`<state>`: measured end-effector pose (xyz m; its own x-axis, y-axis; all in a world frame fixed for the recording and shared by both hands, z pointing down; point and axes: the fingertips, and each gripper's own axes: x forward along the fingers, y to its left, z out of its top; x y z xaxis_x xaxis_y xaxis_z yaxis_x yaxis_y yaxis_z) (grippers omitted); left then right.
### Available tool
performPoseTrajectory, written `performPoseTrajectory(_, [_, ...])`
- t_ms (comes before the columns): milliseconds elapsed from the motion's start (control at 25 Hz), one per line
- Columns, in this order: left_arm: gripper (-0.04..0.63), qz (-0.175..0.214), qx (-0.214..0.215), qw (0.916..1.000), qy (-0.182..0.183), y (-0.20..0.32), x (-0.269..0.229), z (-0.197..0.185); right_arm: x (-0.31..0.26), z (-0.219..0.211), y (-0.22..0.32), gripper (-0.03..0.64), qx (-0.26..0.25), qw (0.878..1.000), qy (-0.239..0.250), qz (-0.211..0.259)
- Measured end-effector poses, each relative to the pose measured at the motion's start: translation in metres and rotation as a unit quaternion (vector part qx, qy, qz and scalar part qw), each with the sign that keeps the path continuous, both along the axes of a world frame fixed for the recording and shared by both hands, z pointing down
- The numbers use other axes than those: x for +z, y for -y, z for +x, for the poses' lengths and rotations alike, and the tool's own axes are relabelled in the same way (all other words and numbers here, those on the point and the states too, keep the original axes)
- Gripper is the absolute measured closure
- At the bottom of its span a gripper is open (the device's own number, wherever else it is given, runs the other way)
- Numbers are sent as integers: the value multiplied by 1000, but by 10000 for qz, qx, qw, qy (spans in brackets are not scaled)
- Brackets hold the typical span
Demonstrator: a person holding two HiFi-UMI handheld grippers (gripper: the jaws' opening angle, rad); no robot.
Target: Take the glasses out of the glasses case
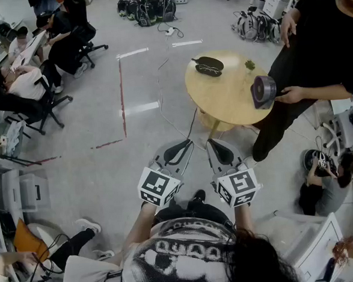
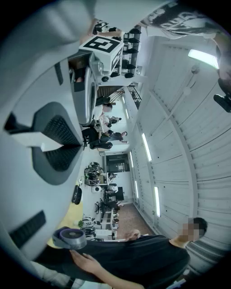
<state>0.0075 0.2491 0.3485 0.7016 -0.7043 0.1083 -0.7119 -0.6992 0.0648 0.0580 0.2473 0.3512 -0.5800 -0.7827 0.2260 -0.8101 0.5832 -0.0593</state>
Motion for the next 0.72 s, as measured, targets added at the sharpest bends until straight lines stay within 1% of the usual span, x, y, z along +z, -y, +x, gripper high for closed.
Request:
performPoseTrajectory(280, [563, -25, -68, 9999, 94, 14, 5, 22, 6, 21, 13, 629, -71, 9999, 81, -9])
performPoseTrajectory(560, [563, -71, -341, 9992, 172, 25, 15, 37, 14, 36, 24, 627, -372, 9992, 126, -21])
performPoseTrajectory(720, [563, -134, -413, 9989, 196, 31, 22, 42, 22, 42, 27, 627, -472, 9988, 123, -70])
